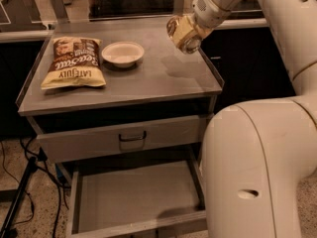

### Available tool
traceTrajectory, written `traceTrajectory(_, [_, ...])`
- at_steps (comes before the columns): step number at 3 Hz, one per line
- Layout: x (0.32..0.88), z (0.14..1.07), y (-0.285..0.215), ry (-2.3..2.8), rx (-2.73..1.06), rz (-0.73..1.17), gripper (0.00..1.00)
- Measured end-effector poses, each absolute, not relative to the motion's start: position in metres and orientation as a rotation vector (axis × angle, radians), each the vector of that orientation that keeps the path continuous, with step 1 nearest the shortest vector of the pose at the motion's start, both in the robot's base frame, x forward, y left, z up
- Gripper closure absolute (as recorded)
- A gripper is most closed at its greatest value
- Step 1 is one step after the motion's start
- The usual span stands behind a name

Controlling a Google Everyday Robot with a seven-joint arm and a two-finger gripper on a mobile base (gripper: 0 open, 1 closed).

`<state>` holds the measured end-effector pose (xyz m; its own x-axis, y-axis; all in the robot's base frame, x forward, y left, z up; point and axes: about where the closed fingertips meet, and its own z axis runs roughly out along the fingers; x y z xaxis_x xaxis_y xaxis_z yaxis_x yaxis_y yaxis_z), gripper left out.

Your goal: Place orange can into middle drawer

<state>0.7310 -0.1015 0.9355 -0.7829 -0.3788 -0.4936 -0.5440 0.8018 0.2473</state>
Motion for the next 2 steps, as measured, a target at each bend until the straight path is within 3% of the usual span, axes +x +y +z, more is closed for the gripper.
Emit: traceTrajectory(2, [0.7254,0.9405,-0.0957,2.541,-0.759,0.489,1.0])
